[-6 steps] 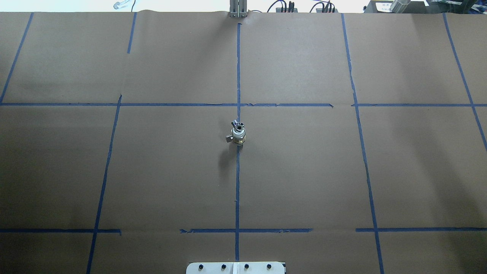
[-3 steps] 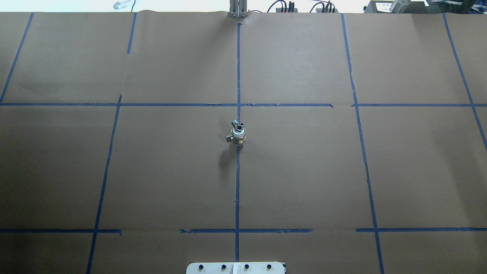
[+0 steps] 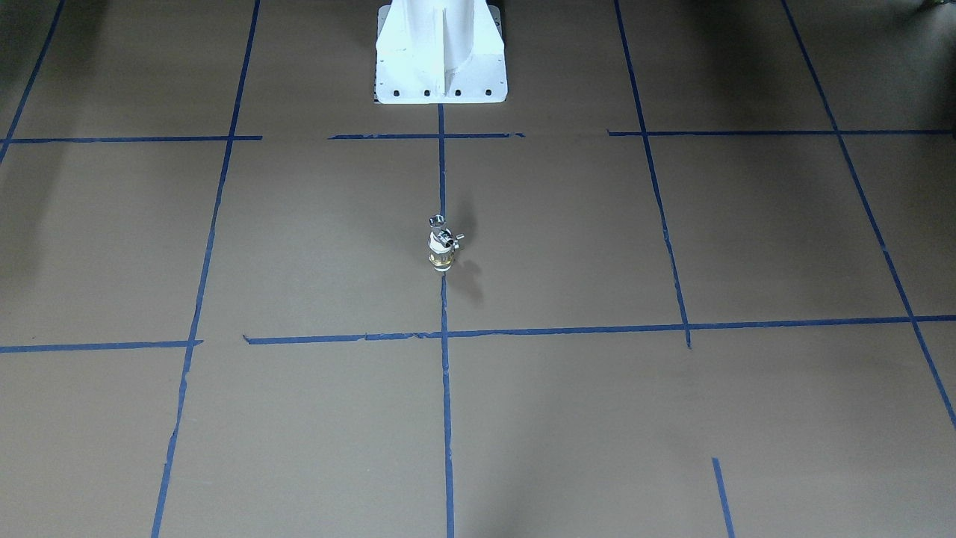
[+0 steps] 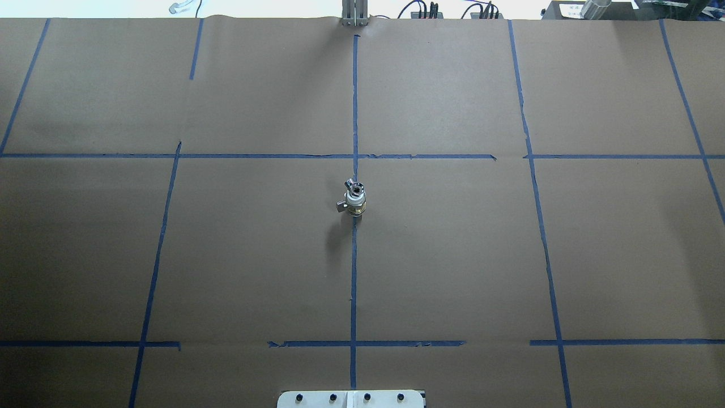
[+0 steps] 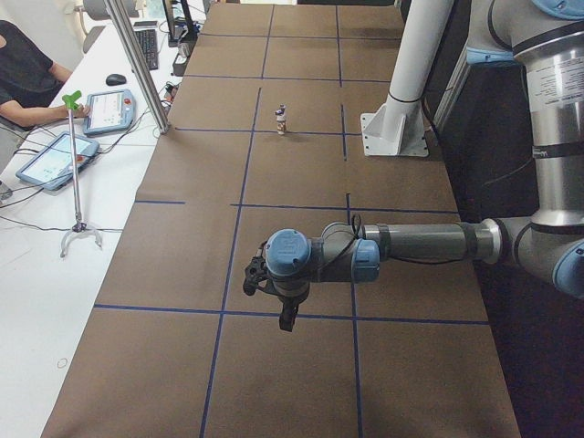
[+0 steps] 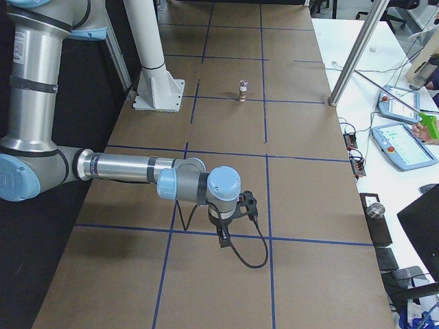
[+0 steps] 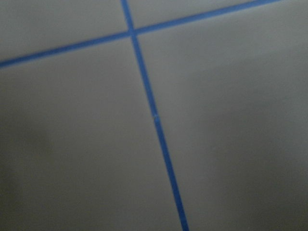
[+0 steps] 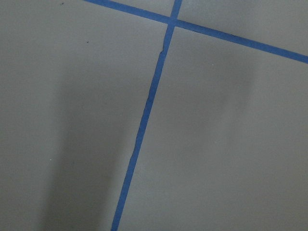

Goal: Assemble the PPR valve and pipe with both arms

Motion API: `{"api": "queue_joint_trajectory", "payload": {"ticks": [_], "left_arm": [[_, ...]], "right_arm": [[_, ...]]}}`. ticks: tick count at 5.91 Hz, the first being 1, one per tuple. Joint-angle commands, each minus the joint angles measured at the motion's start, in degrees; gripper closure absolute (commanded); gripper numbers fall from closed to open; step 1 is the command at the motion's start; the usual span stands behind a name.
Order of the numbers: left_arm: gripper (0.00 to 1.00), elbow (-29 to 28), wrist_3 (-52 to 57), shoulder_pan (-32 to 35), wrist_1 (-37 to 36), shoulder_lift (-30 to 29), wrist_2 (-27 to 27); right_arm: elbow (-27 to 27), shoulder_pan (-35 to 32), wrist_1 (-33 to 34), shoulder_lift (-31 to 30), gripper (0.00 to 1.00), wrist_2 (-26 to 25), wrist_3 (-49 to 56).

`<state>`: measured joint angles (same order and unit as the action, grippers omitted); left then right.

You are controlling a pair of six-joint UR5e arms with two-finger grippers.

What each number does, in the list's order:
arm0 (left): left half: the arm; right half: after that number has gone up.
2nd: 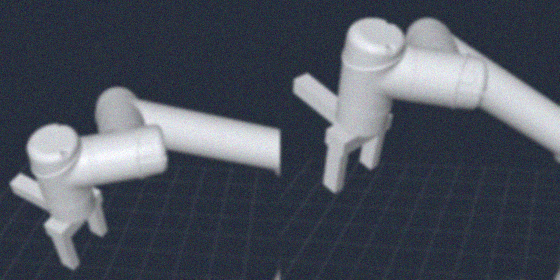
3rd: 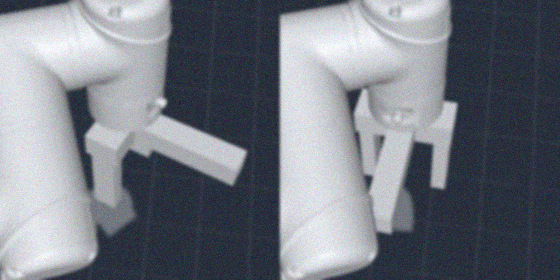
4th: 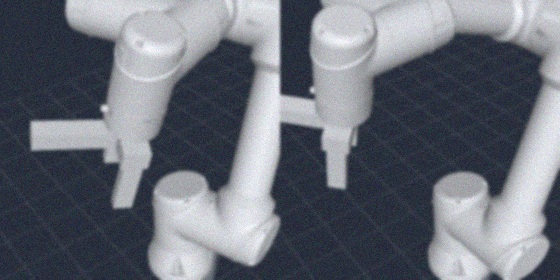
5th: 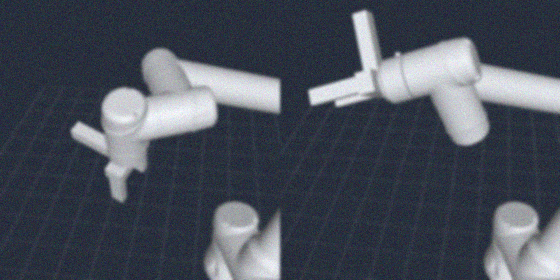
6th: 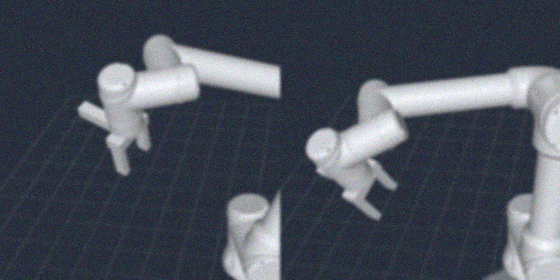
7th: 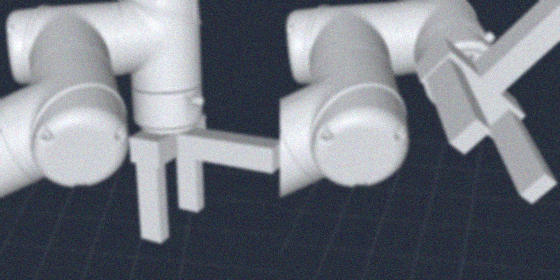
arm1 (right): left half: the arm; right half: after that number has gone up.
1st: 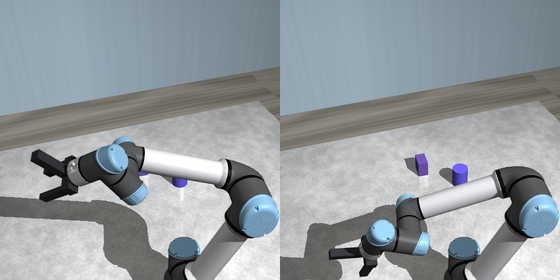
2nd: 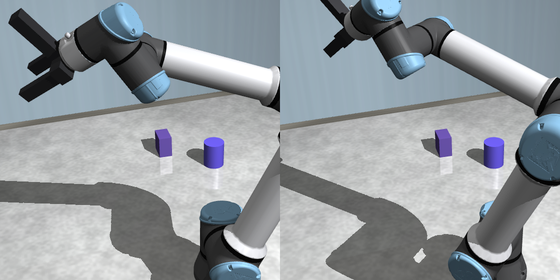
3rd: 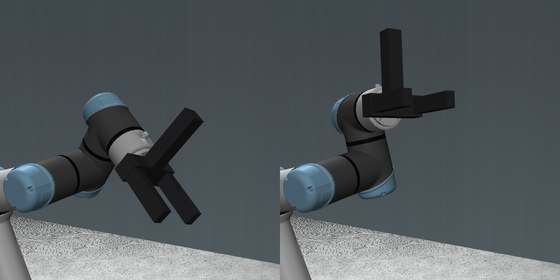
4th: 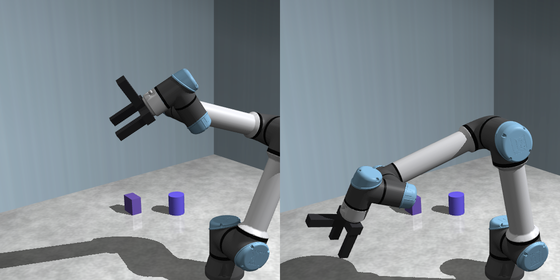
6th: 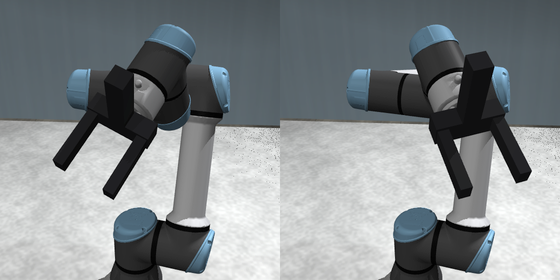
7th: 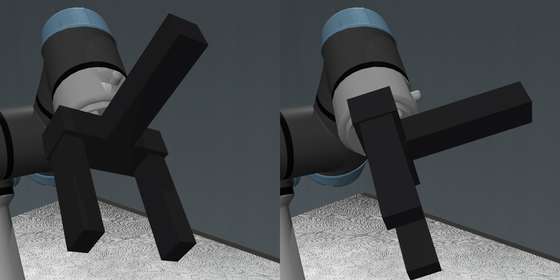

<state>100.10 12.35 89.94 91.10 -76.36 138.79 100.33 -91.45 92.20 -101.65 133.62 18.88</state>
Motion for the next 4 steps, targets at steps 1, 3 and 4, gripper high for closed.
{"api": "queue_joint_trajectory", "payload": {"ticks": [1, 3, 4], "left_arm": [[0.00, -0.69, -1.27, 0.06, -0.57, -0.45, -0.36], [0.00, 0.62, -5.75, -0.21, -1.10, -1.41, -0.45], [0.00, 0.71, -6.11, -0.21, -1.97, -2.29, -0.45]], "right_arm": [[0.48, -0.04, 0.00, -0.21, 0.00, 0.50, 0.27], [1.35, -0.04, -0.09, -0.13, 0.00, 1.65, 0.37], [1.45, -0.04, -0.09, -0.04, 0.00, 1.73, 0.45]]}}
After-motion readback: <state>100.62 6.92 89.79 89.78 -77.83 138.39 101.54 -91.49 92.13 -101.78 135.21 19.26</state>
